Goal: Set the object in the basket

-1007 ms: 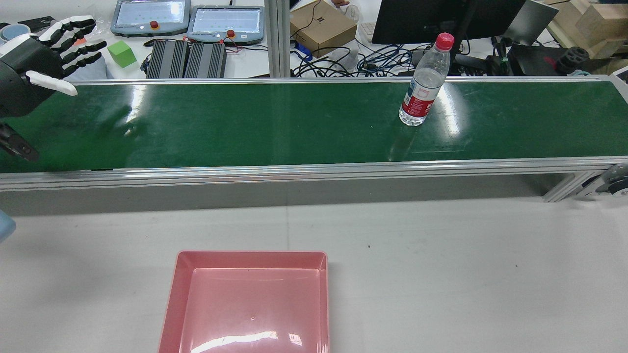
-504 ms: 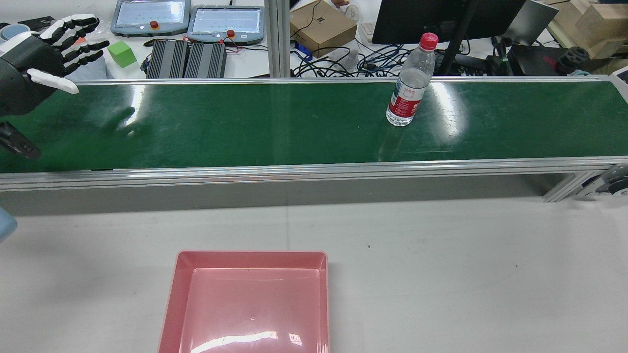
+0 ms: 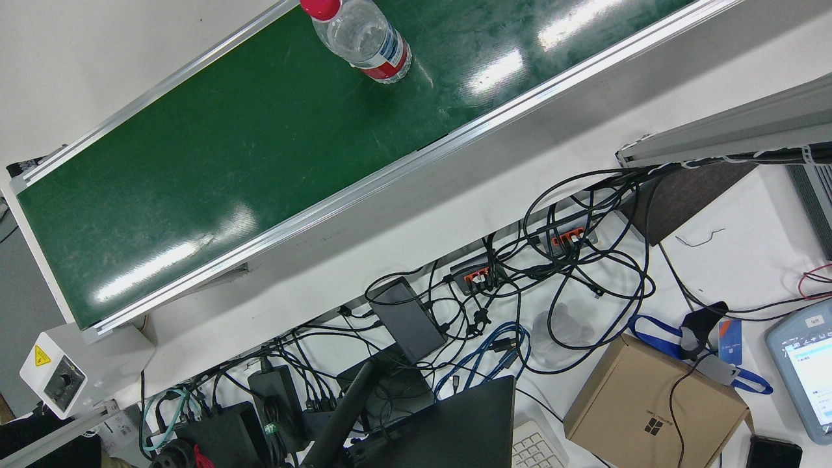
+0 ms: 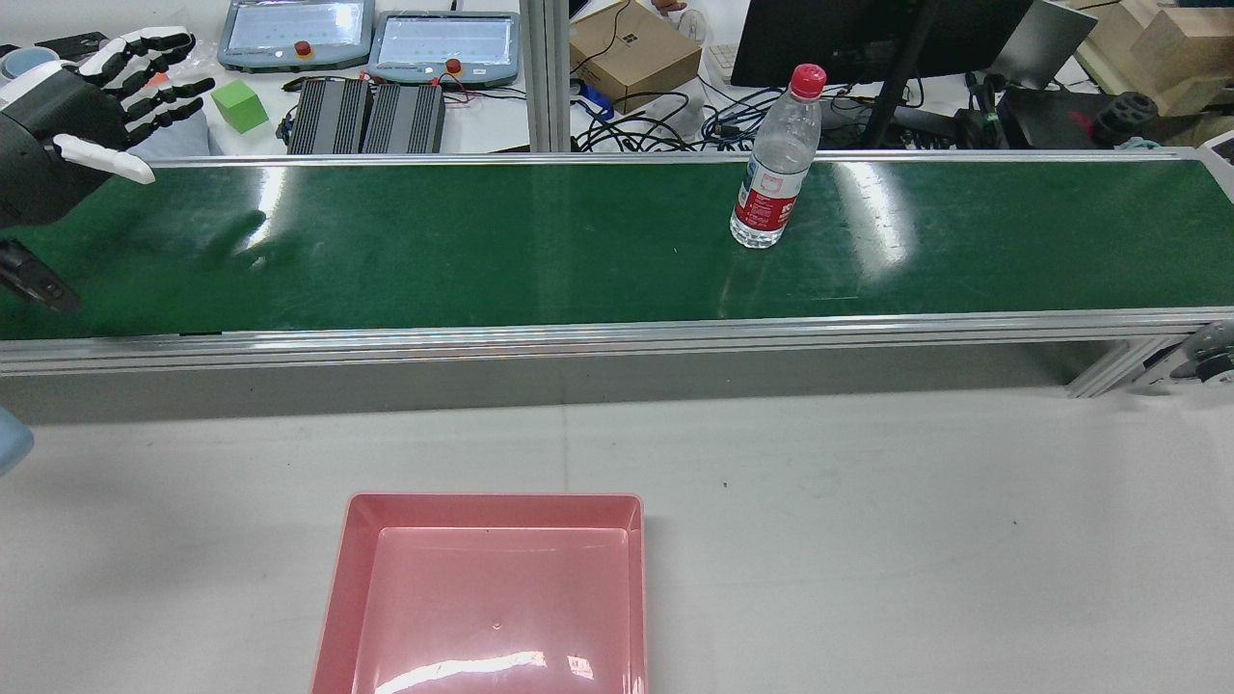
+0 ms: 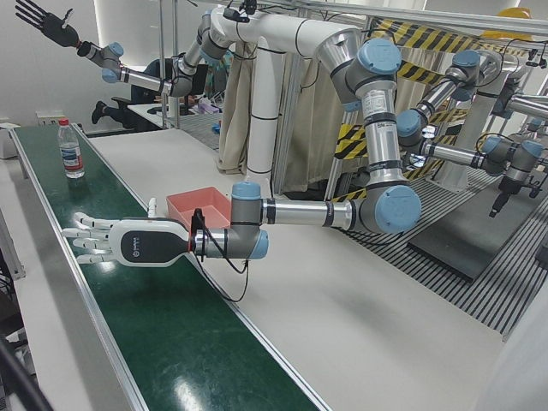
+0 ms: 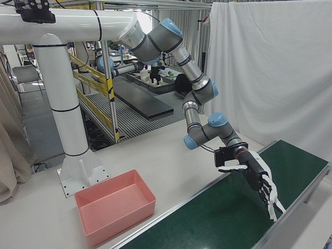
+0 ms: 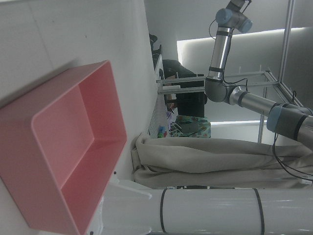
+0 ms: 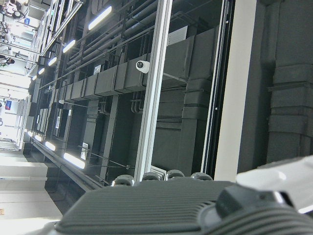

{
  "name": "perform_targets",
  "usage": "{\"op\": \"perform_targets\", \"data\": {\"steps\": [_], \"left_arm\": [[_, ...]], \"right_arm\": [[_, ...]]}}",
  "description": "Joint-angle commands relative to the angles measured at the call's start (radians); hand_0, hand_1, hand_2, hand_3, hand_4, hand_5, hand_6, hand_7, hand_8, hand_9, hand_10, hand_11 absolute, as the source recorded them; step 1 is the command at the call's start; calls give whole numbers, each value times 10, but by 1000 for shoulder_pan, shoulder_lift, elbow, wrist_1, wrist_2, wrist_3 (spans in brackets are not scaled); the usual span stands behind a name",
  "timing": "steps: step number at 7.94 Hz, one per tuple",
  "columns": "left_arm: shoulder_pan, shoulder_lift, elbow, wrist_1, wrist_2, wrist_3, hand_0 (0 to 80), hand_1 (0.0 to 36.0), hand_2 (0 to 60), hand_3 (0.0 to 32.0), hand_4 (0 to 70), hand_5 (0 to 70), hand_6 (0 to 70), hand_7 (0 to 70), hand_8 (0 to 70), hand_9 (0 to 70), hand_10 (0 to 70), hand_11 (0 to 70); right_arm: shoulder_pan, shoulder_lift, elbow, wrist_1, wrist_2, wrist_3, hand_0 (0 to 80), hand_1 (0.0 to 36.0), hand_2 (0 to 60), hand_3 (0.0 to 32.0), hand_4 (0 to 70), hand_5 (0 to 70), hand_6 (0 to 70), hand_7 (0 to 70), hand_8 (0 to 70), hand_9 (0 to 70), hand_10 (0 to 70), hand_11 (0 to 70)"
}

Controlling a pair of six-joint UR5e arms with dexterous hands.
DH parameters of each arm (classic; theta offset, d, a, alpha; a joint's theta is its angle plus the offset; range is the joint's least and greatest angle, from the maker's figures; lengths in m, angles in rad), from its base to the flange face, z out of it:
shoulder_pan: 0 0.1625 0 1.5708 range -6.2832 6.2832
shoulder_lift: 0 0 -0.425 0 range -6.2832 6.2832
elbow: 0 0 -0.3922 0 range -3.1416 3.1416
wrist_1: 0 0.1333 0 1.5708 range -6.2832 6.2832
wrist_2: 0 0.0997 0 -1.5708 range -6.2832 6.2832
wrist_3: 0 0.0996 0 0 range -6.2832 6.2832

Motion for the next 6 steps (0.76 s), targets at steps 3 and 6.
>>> {"op": "perform_targets", "data": {"steps": [3, 6], "left_arm": [[-2, 1, -1, 0, 1, -2, 593, 119, 0, 104, 0, 254, 50, 17, 101, 112, 41, 79], [-2, 4, 2, 26, 4, -2, 603, 131, 0, 104, 0, 247, 51, 15, 99, 109, 38, 76]], "right_arm": [[0, 0, 0, 0, 0, 0, 0, 0, 0, 0, 0, 0, 0, 0, 0, 0, 0, 0], [0, 0, 0, 0, 0, 0, 0, 0, 0, 0, 0, 0, 0, 0, 0, 0, 0, 0]]}}
